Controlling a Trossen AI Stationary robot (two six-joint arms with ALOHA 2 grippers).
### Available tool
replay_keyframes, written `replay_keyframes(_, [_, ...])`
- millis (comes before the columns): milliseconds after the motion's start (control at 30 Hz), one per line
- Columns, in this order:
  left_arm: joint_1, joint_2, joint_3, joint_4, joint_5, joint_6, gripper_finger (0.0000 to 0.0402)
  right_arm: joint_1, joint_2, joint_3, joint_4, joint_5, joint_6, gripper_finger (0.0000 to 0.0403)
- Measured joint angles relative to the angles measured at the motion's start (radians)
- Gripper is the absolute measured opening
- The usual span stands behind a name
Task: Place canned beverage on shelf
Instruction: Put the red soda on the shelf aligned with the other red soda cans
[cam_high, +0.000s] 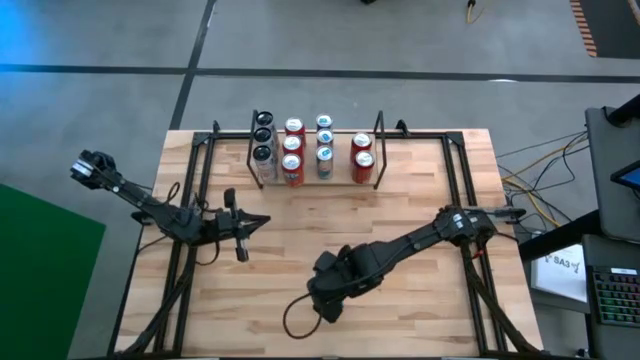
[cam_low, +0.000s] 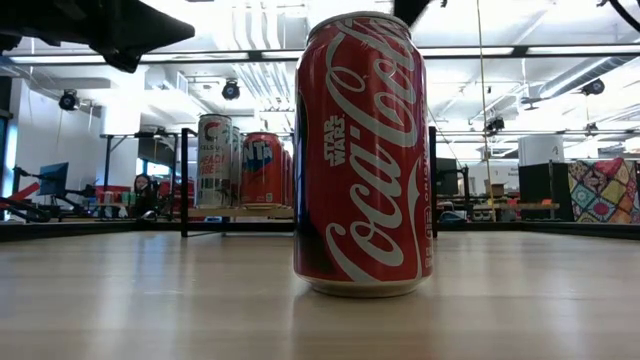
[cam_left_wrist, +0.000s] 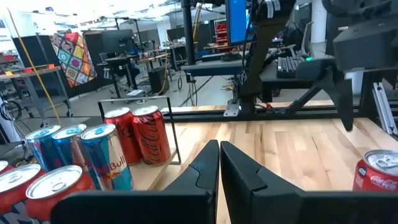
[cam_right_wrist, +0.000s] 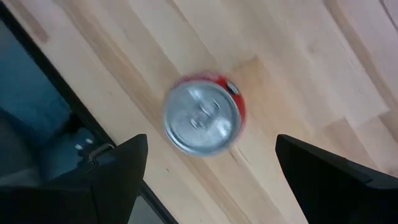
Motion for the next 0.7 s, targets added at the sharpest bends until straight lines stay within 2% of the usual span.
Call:
replay_keyframes(200, [-0.001,0.040,-0.001,0.005,-0.002,-0.041,0.0000,0.027,0.012,-0.010,-0.017,0.016,0.051,0.0343])
replay_keyframes(400, [-0.003,0.086,-0.001,0.042,-0.002,-0.061,0.0000,0.059,0.012,-0.032,0.005,0.107,0.051,0.0343])
replay_keyframes(700, [-0.005,0.136,-0.001,0.095,-0.001,-0.071,0.0000,0.088,0.012,-0.157,0.129,0.145,0.043,0.0343])
